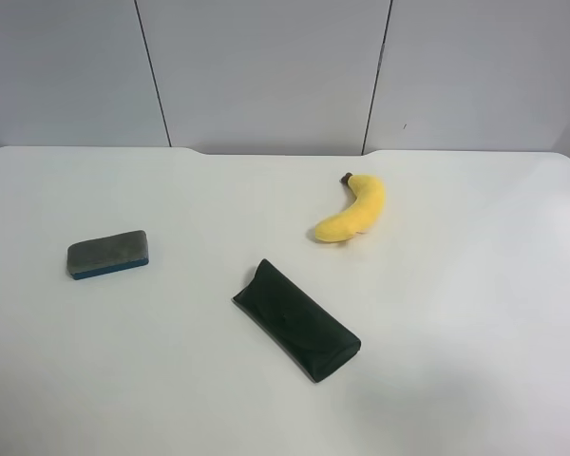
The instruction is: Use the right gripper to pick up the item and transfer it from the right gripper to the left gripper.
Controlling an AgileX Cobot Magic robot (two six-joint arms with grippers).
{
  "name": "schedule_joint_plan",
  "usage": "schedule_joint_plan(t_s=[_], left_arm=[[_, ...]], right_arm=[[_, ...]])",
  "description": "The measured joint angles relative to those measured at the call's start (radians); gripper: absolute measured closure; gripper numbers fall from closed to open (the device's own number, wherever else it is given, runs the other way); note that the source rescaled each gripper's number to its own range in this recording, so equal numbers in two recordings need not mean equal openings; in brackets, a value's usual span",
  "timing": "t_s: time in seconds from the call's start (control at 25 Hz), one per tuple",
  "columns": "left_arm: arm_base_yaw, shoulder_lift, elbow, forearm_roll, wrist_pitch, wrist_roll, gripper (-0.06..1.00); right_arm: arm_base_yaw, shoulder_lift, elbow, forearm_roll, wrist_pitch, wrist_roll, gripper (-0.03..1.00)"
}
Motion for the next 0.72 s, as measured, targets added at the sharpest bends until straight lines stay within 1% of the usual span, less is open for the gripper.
schedule_joint_plan(t_s=[0.16, 0.28, 0.56, 0.72], left_arm=[[0.000, 0.000, 0.000, 0.000, 0.000, -0.007, -0.06], [-0.002, 0.000, 0.014, -0.015, -0.010, -0.022, -0.06], [-0.084, -0.004, 0.135, -0.024, -0.072, -0.026, -0.06], [-0.091, -0.004, 0.186, -0.024, -0.123, -0.027, -0.06]], right_arm=[[0.000, 0.000, 0.000, 0.000, 0.000, 0.000, -0.03], [0.000, 0.000, 0.000, 0.000, 0.000, 0.000, -0.03], [0.000, 0.000, 0.000, 0.000, 0.000, 0.000, -0.03], [0.000, 0.000, 0.000, 0.000, 0.000, 0.000, -0.03]])
